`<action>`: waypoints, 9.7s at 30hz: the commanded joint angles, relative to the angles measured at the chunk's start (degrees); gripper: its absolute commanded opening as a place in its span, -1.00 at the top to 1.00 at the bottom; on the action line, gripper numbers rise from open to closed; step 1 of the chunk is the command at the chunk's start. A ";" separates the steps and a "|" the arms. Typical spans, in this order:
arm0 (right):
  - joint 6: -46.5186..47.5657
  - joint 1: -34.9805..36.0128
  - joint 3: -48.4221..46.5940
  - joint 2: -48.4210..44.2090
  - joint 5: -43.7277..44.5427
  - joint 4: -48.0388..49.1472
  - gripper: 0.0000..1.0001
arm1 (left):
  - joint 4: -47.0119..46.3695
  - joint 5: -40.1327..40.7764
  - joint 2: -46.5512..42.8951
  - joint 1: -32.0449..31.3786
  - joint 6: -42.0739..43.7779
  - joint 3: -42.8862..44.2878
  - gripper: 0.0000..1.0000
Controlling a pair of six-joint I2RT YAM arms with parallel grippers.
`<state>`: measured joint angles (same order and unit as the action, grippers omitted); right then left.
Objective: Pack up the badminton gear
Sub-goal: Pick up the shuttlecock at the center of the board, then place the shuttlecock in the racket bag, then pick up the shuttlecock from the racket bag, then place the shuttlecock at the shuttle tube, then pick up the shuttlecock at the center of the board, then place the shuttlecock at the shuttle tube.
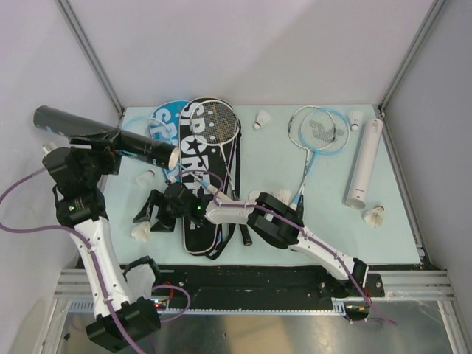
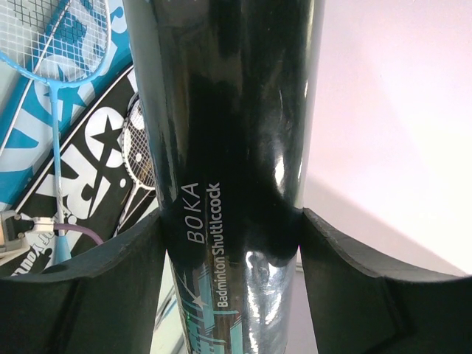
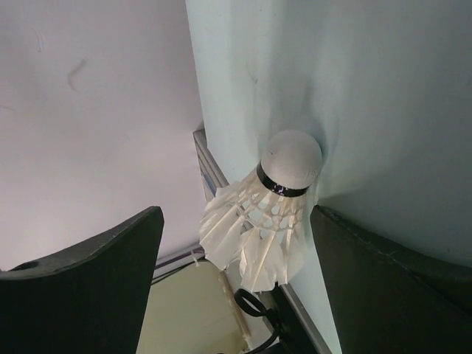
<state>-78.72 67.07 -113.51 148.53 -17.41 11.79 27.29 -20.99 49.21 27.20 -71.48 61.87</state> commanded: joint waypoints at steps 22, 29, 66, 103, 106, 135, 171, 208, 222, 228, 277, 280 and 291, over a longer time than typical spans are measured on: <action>0.21 -1.83 1.43 -0.75 0.70 1.17 0.16 | -4.35 -0.40 -3.46 1.60 7.04 -7.09 -0.20; 7.06 -4.90 16.78 -13.23 -0.30 6.17 0.28 | -4.37 -1.18 -4.14 2.17 8.20 -5.50 -0.20; 49.45 -20.10 49.82 -51.87 -13.77 -19.61 0.07 | -4.06 -5.09 4.31 1.87 27.52 -17.76 -0.16; 59.74 3.04 47.88 -53.86 48.69 -22.06 0.95 | -3.88 -2.88 1.90 1.87 28.46 -20.29 -0.19; 60.20 2.50 48.14 -56.30 46.19 -22.07 0.99 | -3.95 -3.60 2.05 1.82 28.04 -19.99 -0.19; 65.07 0.77 50.45 -59.94 18.34 2.77 1.00 | -4.48 -19.16 1.49 0.66 16.73 -21.71 -0.14; 47.45 -0.05 45.94 -46.38 33.96 19.33 0.81 | -6.96 -12.39 -11.73 -1.05 1.68 -31.12 -0.10; 72.81 -45.17 43.38 -51.45 -10.08 -39.89 -0.35 | -7.39 -11.90 -5.70 -1.01 17.14 -28.53 -0.10; 80.71 -47.79 38.38 -45.39 -14.78 -49.79 -0.27 | -7.40 -11.85 -2.84 -1.00 19.61 -29.51 -0.11; 82.82 -49.84 38.34 -45.61 -18.57 -52.52 -0.11 | -7.37 -11.31 -2.91 -1.06 19.83 -28.96 -0.12; 77.15 -1.75 65.18 -75.85 30.94 23.03 1.00 | -7.36 -9.76 -10.59 -0.99 -16.54 -36.06 0.01; 82.29 1.59 65.17 -72.92 31.90 31.08 1.00 | -7.37 -11.10 -10.34 -1.02 -17.79 -36.40 0.01; 86.69 4.73 65.06 -63.96 31.75 42.61 1.00 | -7.40 -12.92 -9.96 -1.36 -18.99 -37.48 0.02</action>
<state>5.13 71.48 -48.42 82.61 12.88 46.70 22.15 -31.31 39.79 26.41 -88.66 24.75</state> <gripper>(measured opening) 0.009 0.690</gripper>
